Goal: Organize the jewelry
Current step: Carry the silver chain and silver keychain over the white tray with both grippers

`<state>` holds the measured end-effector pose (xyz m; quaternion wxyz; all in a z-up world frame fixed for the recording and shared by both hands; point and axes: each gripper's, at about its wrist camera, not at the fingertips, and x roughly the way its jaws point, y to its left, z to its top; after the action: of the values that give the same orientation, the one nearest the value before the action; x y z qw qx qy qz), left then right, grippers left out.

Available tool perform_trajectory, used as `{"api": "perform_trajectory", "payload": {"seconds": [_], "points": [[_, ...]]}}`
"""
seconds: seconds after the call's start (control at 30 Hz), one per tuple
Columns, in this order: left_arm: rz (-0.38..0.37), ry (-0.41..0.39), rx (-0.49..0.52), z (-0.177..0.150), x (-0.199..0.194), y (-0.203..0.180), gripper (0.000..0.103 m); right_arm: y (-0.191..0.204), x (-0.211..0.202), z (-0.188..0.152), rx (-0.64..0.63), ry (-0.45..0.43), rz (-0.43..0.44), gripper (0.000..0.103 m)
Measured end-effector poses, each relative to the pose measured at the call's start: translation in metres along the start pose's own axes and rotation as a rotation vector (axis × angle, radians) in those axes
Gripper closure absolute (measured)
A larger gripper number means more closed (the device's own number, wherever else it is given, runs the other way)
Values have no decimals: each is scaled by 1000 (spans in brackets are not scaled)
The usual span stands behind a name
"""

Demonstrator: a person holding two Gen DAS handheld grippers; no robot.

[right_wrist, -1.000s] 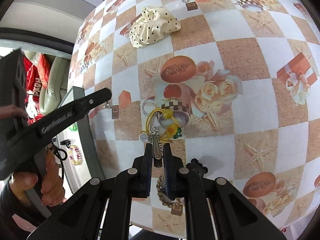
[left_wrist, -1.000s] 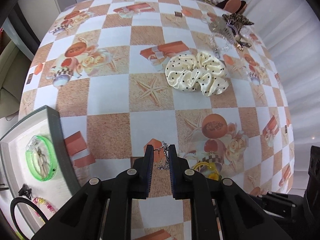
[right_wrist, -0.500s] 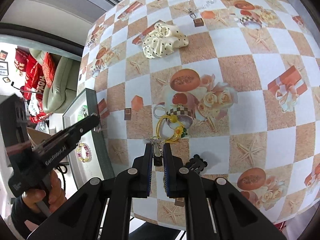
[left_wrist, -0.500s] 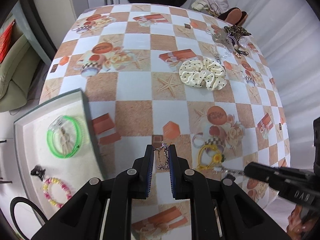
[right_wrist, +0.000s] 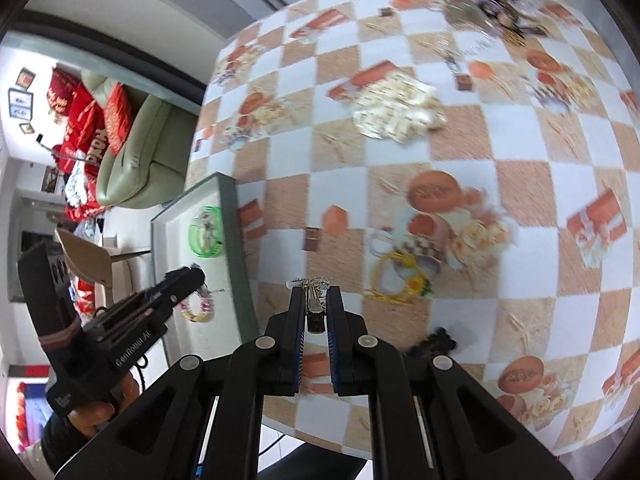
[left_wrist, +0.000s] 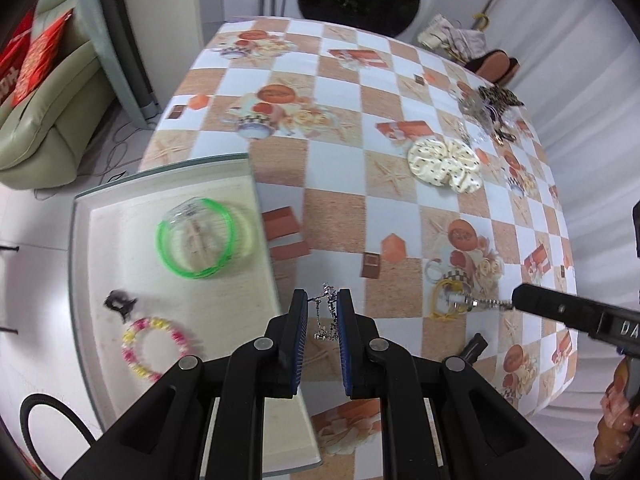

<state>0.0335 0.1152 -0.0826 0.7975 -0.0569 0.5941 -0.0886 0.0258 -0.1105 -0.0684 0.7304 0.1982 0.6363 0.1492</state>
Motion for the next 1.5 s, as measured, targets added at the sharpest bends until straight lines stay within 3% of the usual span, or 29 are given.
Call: {"api": "perform_trajectory", "payload": {"seconds": [0.37, 0.77, 1.2, 1.5], "points": [[41, -53, -129, -17, -25, 66, 84, 85, 19, 25, -184, 11, 40, 92], [113, -91, -223, -19, -32, 135, 84, 168, 71, 43, -311, 71, 90, 92], [147, -73, -200, 16, 19, 161, 84, 175, 149, 18, -323, 191, 31, 92], [184, -21, -179, 14, 47, 164, 84, 163, 177, 5, -317, 238, 5, 92]]}}
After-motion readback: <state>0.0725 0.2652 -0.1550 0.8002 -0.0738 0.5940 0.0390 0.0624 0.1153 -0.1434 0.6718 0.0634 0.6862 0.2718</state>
